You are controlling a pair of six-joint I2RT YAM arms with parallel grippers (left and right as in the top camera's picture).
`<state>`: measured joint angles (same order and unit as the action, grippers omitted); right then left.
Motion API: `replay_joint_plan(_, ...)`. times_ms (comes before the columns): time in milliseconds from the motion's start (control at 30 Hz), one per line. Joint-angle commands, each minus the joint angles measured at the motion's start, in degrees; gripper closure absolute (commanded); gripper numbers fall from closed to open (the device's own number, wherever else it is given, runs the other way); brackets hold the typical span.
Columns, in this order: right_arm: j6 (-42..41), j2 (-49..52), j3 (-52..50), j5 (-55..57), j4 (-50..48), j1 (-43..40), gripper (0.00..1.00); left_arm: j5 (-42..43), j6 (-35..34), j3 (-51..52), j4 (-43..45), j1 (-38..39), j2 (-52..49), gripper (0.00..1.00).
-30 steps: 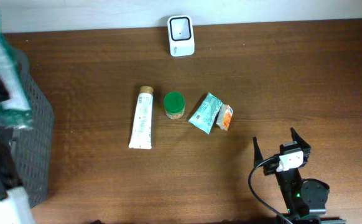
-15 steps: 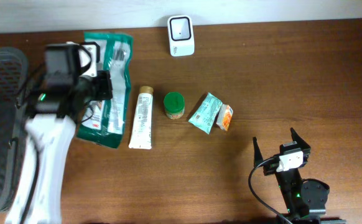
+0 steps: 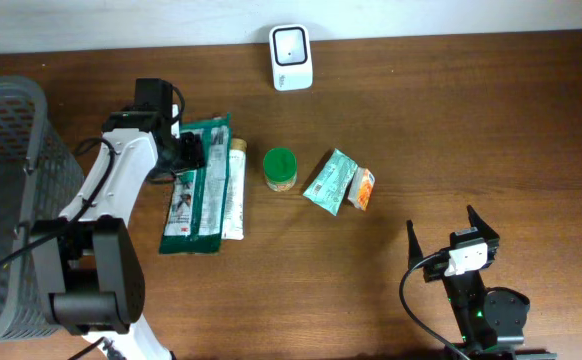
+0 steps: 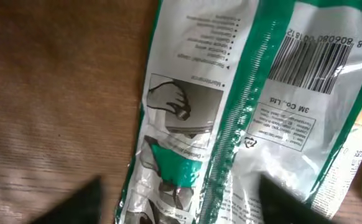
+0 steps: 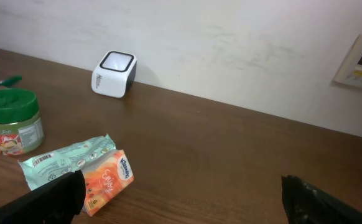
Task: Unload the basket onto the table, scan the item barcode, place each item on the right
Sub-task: 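Carry the green-bordered bag out and lay it left of the tube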
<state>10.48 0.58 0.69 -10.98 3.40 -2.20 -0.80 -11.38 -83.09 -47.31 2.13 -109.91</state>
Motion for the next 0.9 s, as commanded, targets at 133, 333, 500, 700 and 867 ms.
replay_joint_plan(133,-0.42,-0.37,-0.37,0.09,0.24,0.42,0.02,-1.57,5.49,-6.16,-4.44,0.07,9.35,0.01)
replay_joint_plan(333,-0.42,-0.37,-0.37,0.11,0.24,0.42,0.01,0.74,14.64,-12.41,-7.69,-0.79,19.61,0.00)
replay_joint_plan(500,-0.42,-0.37,-0.37,0.11,0.24,0.42,0.02,1.03,19.39,-13.84,-8.20,-6.43,27.28,0.01)
replay_joint_plan(700,-0.42,-0.37,-0.37,0.11,0.24,0.42,0.02,6.05,23.45,-13.81,-8.92,-18.40,28.30,0.00)
replay_joint_plan(867,-0.42,-0.37,-0.37,0.11,0.24,0.42,0.02,9.42,23.69,-13.81,-8.94,-24.22,27.91,0.01)
